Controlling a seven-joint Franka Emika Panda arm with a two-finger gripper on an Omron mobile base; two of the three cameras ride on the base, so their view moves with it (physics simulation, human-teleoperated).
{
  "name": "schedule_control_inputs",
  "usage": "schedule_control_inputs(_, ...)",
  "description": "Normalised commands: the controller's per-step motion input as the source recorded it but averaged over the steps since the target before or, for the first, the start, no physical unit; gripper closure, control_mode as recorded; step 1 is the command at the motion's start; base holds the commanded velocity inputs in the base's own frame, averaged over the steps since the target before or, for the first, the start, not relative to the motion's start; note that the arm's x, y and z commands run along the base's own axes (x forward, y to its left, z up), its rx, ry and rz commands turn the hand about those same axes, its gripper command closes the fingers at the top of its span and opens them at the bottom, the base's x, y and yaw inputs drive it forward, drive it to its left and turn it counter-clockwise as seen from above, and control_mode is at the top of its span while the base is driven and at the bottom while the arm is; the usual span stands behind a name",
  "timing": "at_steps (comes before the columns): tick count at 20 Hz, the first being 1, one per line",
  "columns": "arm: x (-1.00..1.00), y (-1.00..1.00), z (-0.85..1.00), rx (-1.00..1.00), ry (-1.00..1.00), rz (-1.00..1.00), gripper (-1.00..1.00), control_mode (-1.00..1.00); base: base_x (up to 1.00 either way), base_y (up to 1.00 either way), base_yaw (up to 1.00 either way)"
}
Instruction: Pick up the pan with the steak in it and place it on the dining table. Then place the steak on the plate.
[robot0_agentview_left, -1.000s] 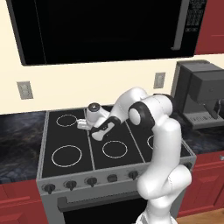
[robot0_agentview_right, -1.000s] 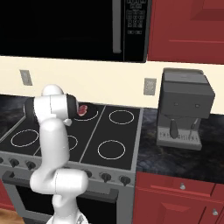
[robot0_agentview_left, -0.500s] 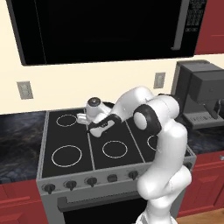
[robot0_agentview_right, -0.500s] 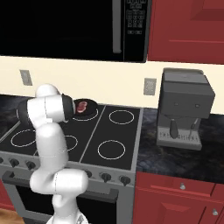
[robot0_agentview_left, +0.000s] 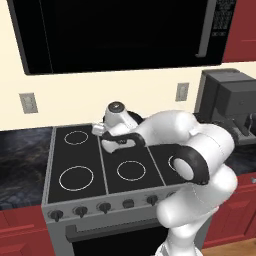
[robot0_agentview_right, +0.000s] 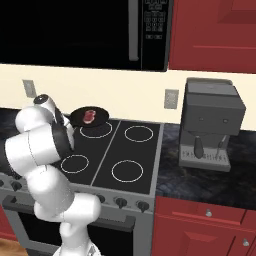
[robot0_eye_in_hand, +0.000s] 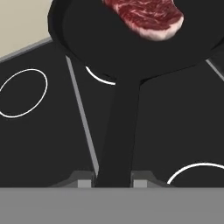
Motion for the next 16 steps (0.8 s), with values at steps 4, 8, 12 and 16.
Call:
schedule_control_inputs(4,-0.92,-0.27,0.69,0.03,0.0,0.0,1.0,-1.0,0.0,0.0,0.0)
schedule_control_inputs(8,-0.97,-0.28,0.58,0.01,0.0,0.0,1.0,-1.0,0.0,0.0,0.0)
schedule_control_inputs(12,-0.99,-0.29,0.52,0.0,0.0,0.01,1.0,-1.0,0.0,0.0,0.0)
schedule_control_inputs(16,-1.0,-0.27,0.45,0.0,0.0,0.01,1.0,-1.0,0.0,0.0,0.0)
